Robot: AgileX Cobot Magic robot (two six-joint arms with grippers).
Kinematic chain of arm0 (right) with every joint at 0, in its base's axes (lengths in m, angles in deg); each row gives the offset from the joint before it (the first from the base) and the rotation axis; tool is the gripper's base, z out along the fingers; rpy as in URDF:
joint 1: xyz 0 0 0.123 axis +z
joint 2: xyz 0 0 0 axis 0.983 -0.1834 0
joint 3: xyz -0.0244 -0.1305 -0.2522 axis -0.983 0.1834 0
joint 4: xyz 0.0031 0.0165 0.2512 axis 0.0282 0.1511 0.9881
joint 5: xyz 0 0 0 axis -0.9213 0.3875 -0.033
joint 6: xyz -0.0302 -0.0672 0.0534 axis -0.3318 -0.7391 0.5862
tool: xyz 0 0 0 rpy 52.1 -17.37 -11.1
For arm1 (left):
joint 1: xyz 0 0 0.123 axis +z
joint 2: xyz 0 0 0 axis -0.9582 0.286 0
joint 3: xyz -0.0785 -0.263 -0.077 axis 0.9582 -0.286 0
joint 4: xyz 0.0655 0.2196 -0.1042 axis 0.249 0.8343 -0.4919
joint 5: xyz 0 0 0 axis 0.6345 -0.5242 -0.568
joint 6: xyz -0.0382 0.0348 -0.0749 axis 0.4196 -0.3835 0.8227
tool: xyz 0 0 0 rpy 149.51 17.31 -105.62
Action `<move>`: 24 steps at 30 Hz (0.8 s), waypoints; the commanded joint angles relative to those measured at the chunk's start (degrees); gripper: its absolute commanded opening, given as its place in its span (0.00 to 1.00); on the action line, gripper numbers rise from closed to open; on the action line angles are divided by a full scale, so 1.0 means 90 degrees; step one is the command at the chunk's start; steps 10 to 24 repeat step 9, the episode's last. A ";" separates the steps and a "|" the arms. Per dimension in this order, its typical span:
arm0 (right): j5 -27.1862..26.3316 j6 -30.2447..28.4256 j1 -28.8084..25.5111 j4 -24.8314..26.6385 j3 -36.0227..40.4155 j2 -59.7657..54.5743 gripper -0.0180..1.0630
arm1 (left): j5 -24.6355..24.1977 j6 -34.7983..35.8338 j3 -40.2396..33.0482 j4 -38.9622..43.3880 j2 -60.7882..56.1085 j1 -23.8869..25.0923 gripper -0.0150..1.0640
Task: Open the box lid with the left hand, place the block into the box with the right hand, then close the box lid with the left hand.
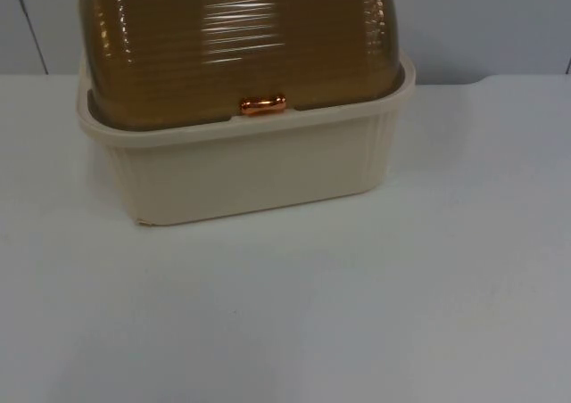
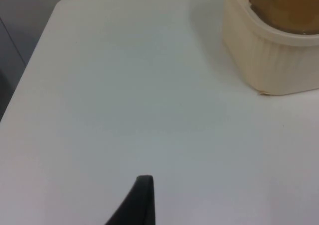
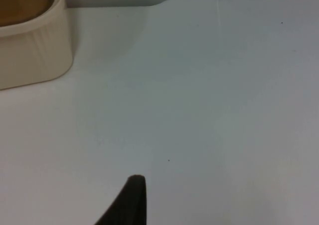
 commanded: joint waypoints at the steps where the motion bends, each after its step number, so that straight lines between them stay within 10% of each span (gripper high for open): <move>1: -0.0045 -0.0004 -0.0024 0.0001 0.0023 0.0014 0.99 | 0.0075 0.0051 -0.0028 0.0030 -0.0017 -0.0026 0.99; 24: -0.0045 -0.0133 -0.0024 -0.0032 0.0023 0.0014 0.99 | 0.0075 0.0051 -0.0028 0.0030 -0.0017 -0.0026 0.99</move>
